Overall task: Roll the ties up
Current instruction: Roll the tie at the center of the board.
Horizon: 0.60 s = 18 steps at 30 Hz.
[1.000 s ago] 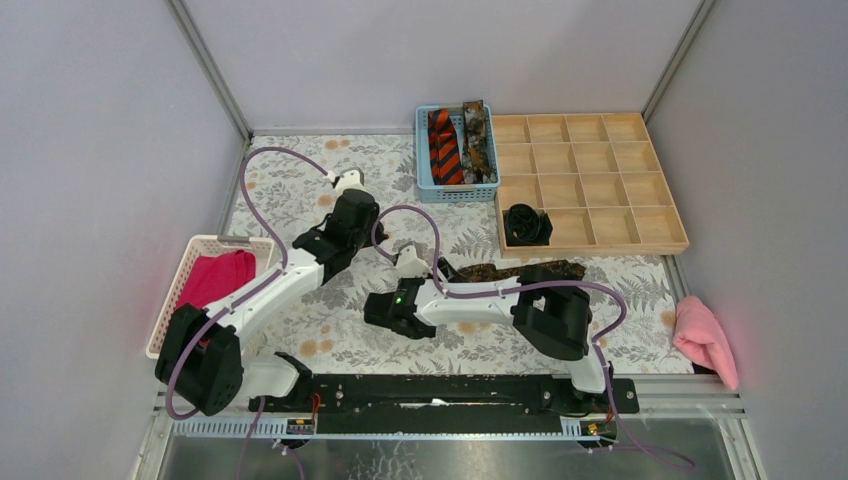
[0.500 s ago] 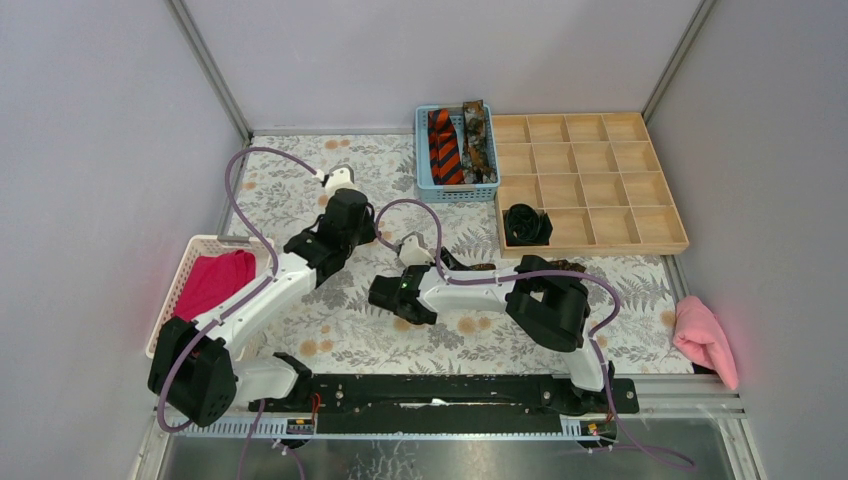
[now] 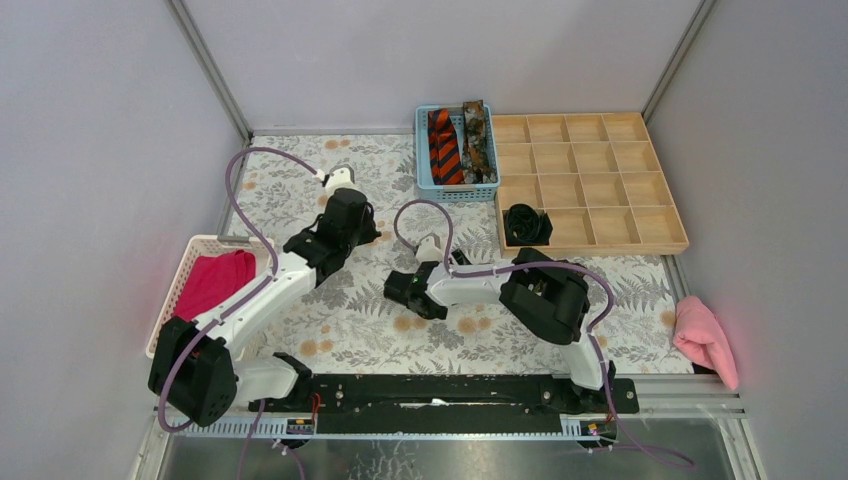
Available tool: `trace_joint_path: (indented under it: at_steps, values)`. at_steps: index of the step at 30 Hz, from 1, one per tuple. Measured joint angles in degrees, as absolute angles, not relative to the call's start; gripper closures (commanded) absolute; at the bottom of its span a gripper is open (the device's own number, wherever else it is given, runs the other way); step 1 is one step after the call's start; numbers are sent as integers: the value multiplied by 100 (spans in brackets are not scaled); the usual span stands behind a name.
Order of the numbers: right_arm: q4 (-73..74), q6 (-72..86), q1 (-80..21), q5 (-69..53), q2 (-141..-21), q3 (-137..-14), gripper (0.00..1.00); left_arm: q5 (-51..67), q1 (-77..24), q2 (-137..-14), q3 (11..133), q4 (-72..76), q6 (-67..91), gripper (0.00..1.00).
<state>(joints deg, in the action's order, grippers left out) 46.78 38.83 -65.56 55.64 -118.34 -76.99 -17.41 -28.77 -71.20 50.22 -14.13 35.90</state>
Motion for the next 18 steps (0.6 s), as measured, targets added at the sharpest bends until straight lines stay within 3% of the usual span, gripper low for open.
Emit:
trace_joint_path:
  at_steps: [7, 18]
  values:
    - [4375, 3691, -6217, 5636, -11791, -7437, 30, -1732, -2875, -7144, 5022, -1411, 3546, 91]
    - [3708, 3454, -5776, 5415, -11550, -7100, 42, -1601, -2845, -7297, 5057, -1406, 3500, 93]
